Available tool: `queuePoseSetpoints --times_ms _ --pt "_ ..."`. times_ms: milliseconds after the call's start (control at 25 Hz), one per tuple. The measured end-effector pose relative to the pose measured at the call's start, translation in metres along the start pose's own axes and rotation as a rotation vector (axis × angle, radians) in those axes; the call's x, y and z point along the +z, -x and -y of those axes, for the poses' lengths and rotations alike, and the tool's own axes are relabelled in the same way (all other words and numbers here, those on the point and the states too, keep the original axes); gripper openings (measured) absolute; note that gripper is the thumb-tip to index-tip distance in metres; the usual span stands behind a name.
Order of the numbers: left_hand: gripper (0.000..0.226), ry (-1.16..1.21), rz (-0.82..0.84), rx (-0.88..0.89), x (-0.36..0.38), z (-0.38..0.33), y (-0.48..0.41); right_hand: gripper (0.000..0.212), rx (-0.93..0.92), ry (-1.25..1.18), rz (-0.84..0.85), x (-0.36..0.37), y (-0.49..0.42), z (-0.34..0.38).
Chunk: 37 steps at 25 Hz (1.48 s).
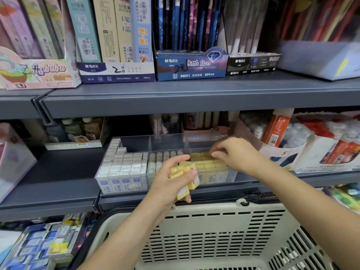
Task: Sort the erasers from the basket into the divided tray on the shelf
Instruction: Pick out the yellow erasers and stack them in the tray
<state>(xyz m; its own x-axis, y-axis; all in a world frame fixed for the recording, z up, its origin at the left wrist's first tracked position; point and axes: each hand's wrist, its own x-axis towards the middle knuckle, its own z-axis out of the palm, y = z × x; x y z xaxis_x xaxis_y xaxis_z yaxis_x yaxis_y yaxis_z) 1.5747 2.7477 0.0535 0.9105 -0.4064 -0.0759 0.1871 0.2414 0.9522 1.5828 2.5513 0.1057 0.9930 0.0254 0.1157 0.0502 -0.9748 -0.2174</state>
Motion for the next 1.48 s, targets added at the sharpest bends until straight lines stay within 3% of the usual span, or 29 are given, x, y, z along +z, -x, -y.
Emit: queuePoseSetpoints --times_ms 80,160,240,320,520,600,800,880,960,1120,1480 --pt "0.053 0.06 -0.01 -0.026 0.001 -0.001 0.0 0.015 -0.12 -0.377 -0.02 -0.004 0.014 0.013" --pt "0.05 0.1 0.0 -0.048 0.003 -0.002 0.0 0.029 -0.19 -0.619 0.112 -0.005 0.027 0.026" --pt "0.046 0.125 0.026 -0.069 0.004 -0.002 0.002 0.041 -0.186 -0.536 0.145 0.0 0.033 0.033" --pt "0.043 0.135 0.045 -0.082 0.004 -0.003 0.003 0.039 -0.158 -0.4 0.054 0.004 0.037 0.037" --pt "0.041 0.119 0.039 -0.092 0.003 -0.002 0.004 0.049 -0.105 -0.367 0.026 0.014 0.047 0.047" --pt "0.043 0.115 0.043 -0.095 0.004 -0.002 0.005 0.042 -0.095 -0.342 0.027 0.016 0.047 0.049" --pt "0.042 0.065 -0.018 -0.075 0.005 -0.003 0.003 0.027 0.001 -0.77 0.036 0.008 0.043 0.035" --pt "0.032 0.059 -0.013 -0.068 0.006 0.0 0.003 0.028 -0.003 -0.821 0.01 0.003 0.041 0.029" --pt "0.025 0.067 -0.024 -0.056 0.004 0.0 0.002 0.029 0.004 -0.727 -0.078 -0.005 0.035 0.016" --pt "0.026 0.059 -0.044 -0.045 0.0 -0.002 0.0 0.021 0.128 -0.282 -0.303 -0.017 0.01 -0.017" --pt "0.023 0.053 -0.017 -0.05 -0.002 -0.002 -0.001 0.027 0.158 -0.049 -0.17 -0.006 -0.021 -0.021"
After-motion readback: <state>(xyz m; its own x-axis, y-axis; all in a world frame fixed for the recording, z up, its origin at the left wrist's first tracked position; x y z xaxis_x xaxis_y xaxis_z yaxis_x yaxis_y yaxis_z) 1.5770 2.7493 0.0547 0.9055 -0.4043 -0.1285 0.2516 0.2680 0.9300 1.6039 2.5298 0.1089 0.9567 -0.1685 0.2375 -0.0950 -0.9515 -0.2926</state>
